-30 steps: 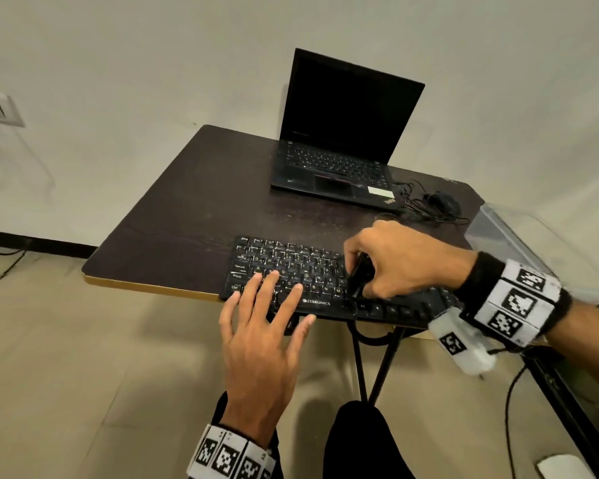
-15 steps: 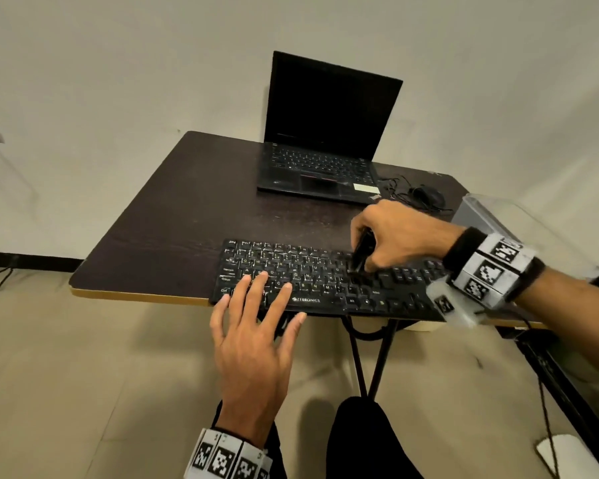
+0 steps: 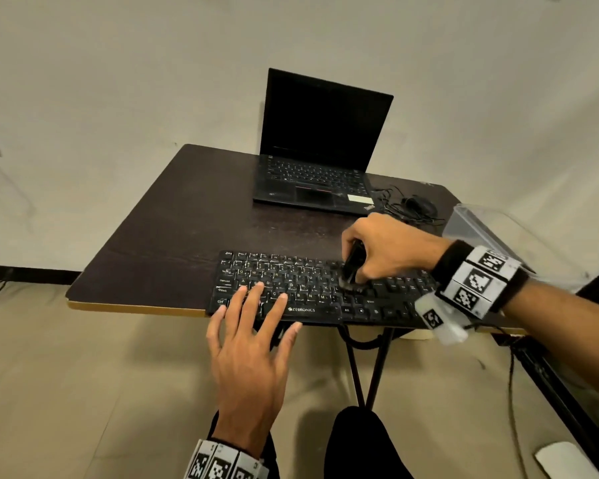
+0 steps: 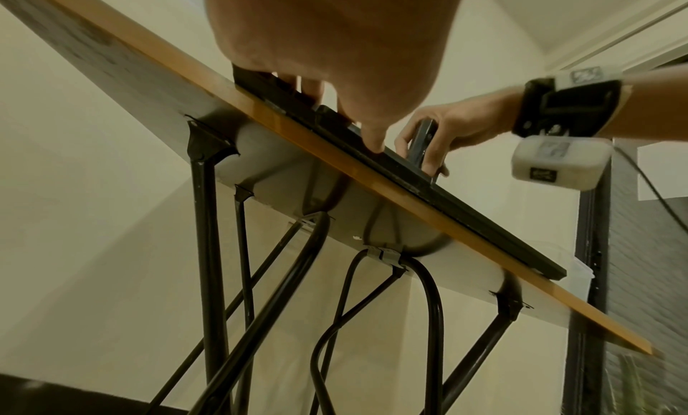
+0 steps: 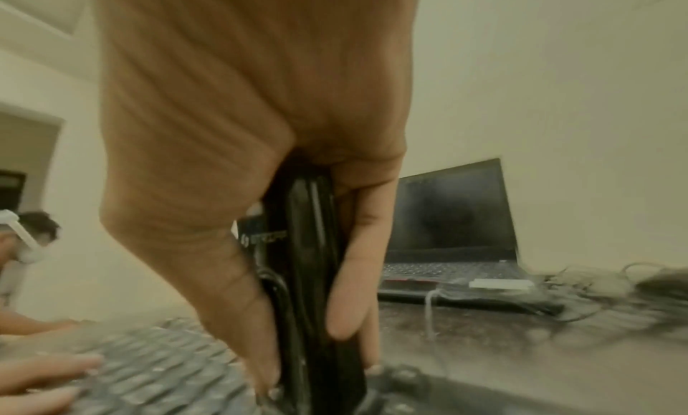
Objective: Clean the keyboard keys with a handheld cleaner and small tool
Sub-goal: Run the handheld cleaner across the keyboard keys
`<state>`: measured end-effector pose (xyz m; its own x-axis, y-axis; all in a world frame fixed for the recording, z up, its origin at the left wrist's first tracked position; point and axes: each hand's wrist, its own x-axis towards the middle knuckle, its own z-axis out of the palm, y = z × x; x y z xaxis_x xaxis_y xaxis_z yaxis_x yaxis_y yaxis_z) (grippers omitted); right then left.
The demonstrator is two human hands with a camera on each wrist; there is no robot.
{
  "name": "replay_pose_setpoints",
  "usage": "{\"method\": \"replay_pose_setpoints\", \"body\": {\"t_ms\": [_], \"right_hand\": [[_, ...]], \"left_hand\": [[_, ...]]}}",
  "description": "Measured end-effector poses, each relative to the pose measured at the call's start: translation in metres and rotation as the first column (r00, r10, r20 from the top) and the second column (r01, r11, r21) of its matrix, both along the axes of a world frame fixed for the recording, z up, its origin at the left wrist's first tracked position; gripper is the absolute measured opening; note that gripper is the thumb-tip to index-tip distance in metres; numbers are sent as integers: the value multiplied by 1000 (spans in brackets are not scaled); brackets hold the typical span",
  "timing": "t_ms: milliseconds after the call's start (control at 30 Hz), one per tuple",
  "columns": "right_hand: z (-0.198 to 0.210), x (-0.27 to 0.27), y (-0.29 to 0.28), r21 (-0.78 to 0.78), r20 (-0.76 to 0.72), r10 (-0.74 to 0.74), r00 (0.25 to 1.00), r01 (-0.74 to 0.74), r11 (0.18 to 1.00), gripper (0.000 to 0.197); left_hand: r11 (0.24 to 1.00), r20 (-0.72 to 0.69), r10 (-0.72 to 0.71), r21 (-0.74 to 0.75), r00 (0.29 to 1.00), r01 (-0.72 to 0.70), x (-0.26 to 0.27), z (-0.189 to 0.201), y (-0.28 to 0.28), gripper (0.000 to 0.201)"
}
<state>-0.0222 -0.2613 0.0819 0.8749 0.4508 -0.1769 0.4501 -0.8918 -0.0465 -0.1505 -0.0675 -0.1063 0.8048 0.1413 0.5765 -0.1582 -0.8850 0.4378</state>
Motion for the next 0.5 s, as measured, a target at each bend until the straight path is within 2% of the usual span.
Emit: {"method": "replay_pose_setpoints", "body": {"t_ms": [67,200,367,500], "right_hand": [[0,5,-6,36,22,-24,999,24,999,26],[-12,-17,5,-35,-7,116,993,-116,993,26],[-7,2,-13,106,48,-58,997,52,993,26],[-17,-16,-15,103,13,-17,1000,15,995,30]], "left_hand": [[1000,-10,-3,-3,1000,3,-1,0,1,47],[1000,-9,5,-1,1000,-5,-1,0,0,46],[1000,-10,10,-1,1000,-10,-1,2,1,46],[1000,2,10,-3,1000,-10,-1,1,0,46]]}}
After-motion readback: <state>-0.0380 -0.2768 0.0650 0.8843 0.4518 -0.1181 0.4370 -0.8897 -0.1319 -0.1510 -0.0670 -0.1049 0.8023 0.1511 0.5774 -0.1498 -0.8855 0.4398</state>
